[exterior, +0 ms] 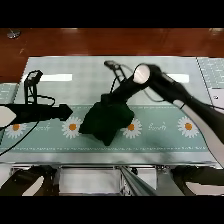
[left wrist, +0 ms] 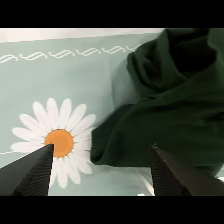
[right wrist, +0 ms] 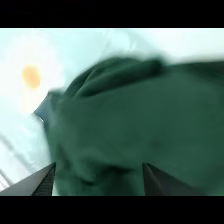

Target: Fold the shirts.

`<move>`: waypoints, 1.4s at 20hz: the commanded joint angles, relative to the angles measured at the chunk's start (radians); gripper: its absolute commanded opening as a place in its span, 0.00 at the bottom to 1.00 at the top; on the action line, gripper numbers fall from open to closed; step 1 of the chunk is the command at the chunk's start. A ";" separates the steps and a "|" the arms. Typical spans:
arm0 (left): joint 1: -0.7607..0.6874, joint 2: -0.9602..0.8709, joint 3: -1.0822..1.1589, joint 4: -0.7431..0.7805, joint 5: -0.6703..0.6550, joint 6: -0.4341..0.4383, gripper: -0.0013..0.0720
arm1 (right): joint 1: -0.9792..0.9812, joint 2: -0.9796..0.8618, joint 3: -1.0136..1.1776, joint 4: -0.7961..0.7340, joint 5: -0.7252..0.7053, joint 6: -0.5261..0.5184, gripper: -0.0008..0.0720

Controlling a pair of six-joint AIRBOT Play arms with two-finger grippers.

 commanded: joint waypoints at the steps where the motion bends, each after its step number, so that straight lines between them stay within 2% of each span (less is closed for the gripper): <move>1: 0.098 -0.029 0.020 0.021 -0.035 0.012 0.98 | -0.228 0.063 0.124 -0.118 0.197 -0.035 0.86; 3: 0.218 -0.036 -0.021 -0.028 -0.041 0.015 0.97 | -0.456 0.200 0.010 -0.159 0.190 -0.040 0.86; 4: 0.272 -0.053 -0.071 -0.134 -0.043 0.064 0.97 | -0.560 0.264 -0.111 -0.108 0.116 -0.016 0.86; 5: 0.306 -0.084 -0.135 -0.279 -0.039 0.156 0.97 | -0.660 0.327 -0.256 -0.006 0.042 -0.014 0.86; 7: 0.319 -0.167 -0.237 -0.511 -0.025 0.352 0.97 | -0.778 0.423 -0.529 0.212 -0.037 -0.130 0.86; 9: 0.310 -0.261 -0.271 -0.625 -0.003 0.466 0.97 | -0.821 0.477 -0.727 0.301 -0.038 -0.211 0.86; 12: 0.276 -0.377 -0.266 -0.684 0.025 0.567 0.97 | -0.820 0.494 -0.894 0.304 -0.022 -0.244 0.86; 15: 0.193 -0.450 -0.266 -0.733 0.072 0.646 0.97 | -0.820 0.494 -0.959 0.309 -0.032 -0.252 0.86; 18: 0.110 -0.486 -0.257 -0.772 0.129 0.663 0.97 | -0.819 0.465 -0.971 0.338 -0.015 -0.251 0.86; 19: 0.103 -0.490 -0.240 -0.772 0.121 0.663 0.71 | -0.809 0.449 -0.971 0.358 -0.011 -0.252 0.86; 20: 0.106 -0.489 -0.219 -0.771 0.097 0.678 0.03 | -0.774 0.431 -0.970 0.367 -0.021 -0.253 0.86; 22: 0.126 -0.488 -0.155 -0.768 0.019 0.712 0.04 | -0.663 0.388 -0.964 0.380 -0.064 -0.248 0.86; 24: 0.165 -0.486 -0.094 -0.768 -0.033 0.711 0.04 | -0.540 0.320 -0.905 0.380 -0.099 -0.219 0.86; 28: 0.226 -0.486 -0.042 -0.769 -0.043 0.684 0.04 | -0.369 0.170 -0.749 0.380 -0.137 -0.160 0.86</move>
